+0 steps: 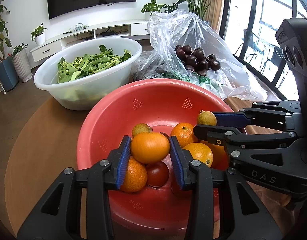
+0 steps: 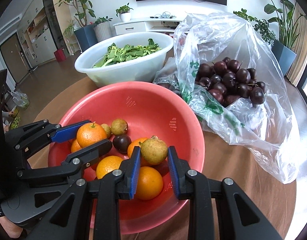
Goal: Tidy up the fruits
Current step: 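Carry the tangerine and pear over the red bowl and lower them in, then open both tools and pull them back from the red bowl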
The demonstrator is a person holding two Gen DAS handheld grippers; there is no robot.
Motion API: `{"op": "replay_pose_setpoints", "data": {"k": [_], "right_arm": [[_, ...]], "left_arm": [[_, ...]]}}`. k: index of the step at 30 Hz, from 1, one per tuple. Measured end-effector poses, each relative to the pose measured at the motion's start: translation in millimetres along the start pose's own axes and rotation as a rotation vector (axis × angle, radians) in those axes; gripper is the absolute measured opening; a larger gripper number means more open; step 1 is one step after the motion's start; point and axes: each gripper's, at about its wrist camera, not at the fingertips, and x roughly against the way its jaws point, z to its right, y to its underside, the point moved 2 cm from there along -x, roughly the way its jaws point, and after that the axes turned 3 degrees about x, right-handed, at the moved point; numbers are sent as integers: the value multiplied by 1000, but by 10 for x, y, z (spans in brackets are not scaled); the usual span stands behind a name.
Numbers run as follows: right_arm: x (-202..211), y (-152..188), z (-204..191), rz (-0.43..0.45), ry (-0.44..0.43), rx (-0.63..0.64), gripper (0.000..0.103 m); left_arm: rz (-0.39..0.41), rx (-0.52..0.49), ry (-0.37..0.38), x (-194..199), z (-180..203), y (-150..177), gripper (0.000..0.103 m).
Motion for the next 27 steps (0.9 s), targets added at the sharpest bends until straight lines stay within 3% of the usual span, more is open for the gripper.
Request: {"op": "replay_pose_setpoints", "data": {"k": [4, 8, 13, 19, 23, 27], "right_arm": [[4, 6, -7, 1, 2, 3, 30], [27, 10, -22, -1, 15, 15, 31], [111, 19, -10, 19, 21, 10, 47], [369, 62, -16, 70, 41, 3, 59], [649, 152, -39, 132, 46, -11, 68], [1068, 325, -62, 252, 66, -47, 83]], "left_arm": [[5, 3, -5, 14, -1, -7, 41], [22, 19, -24, 91, -35, 5, 52], [52, 47, -55, 253, -96, 25, 63], [154, 77, -114, 679, -125, 86, 103], [262, 87, -171, 1104, -62, 153, 103], [381, 89, -229, 1657, 90, 282, 103]]}}
